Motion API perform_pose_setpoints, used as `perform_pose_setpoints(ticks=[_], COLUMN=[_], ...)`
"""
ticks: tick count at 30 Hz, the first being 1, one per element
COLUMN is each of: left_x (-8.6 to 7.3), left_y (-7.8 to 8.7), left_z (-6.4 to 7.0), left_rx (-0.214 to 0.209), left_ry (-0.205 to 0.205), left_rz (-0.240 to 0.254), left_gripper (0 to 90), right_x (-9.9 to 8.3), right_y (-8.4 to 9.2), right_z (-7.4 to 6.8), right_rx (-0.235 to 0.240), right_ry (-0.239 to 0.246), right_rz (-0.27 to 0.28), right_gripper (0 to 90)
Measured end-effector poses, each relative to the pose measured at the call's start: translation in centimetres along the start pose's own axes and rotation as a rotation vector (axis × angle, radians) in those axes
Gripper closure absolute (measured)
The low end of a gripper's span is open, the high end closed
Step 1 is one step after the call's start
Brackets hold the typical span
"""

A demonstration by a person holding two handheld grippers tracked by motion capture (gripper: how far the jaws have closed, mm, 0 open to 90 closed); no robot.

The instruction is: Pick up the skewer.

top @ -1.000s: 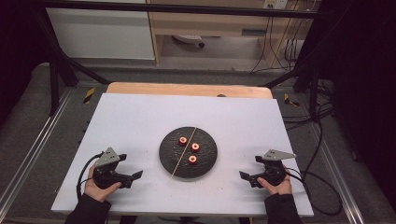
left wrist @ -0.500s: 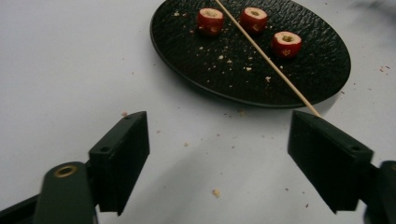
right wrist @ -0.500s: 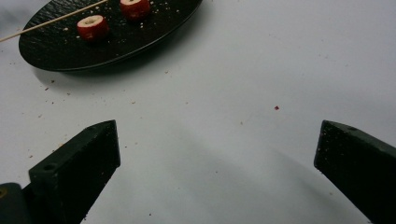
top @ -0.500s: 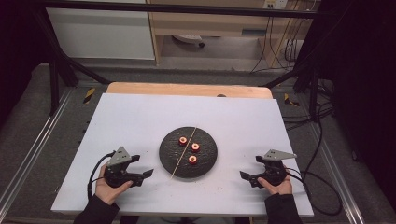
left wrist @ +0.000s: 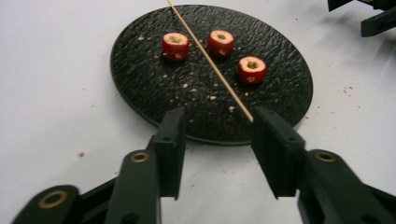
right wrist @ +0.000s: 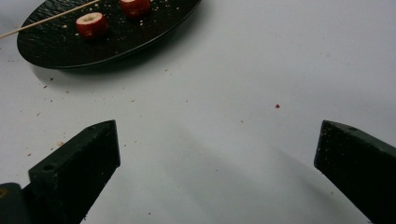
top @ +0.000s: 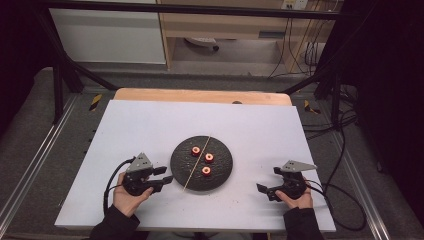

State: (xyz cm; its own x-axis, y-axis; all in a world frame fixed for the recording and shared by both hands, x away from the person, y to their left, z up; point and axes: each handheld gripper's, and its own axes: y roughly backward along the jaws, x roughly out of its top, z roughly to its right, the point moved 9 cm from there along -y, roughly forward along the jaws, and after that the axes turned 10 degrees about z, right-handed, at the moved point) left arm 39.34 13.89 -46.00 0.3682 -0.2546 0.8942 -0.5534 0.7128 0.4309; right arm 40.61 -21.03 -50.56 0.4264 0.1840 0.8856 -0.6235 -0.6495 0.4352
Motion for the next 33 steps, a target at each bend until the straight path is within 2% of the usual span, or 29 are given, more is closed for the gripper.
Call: perform_pose_setpoints(ticks=[7, 15, 19, 25, 28, 33], left_x=[0.5, 0.2, 0.1, -0.4, -0.9, -1.2], left_y=[-1.5, -3.4, -4.2, -5.4, -5.8, -6.0], left_z=[1.2, 2.4, 3.0, 3.6, 3.7, 3.5], left_rx=[-0.024, -0.045, -0.068, -0.077, -0.075, -0.064], left_ry=[0.004, 0.002, 0.011, 0.004, -0.002, 0.004], left_rz=[-0.019, -0.046, -0.055, -0.081, -0.102, -0.107], left_gripper=[71.4, 81.7, 84.9, 87.3, 89.3, 89.5], right_x=[0.0, 0.0, 0.0, -0.1, -0.1, -0.1], right_y=[0.0, -0.1, -0.1, -0.1, -0.1, -0.1], right_z=[0.0, 0.0, 0.0, 0.1, 0.0, 0.1], right_rx=[0.001, -0.002, -0.004, -0.004, -0.004, -0.005], right_ry=[0.000, -0.001, 0.000, 0.001, -0.001, 0.002], right_rz=[0.000, -0.001, -0.001, -0.006, -0.007, -0.008], right_gripper=[1.0, 1.1, 1.1, 1.1, 1.1, 1.1])
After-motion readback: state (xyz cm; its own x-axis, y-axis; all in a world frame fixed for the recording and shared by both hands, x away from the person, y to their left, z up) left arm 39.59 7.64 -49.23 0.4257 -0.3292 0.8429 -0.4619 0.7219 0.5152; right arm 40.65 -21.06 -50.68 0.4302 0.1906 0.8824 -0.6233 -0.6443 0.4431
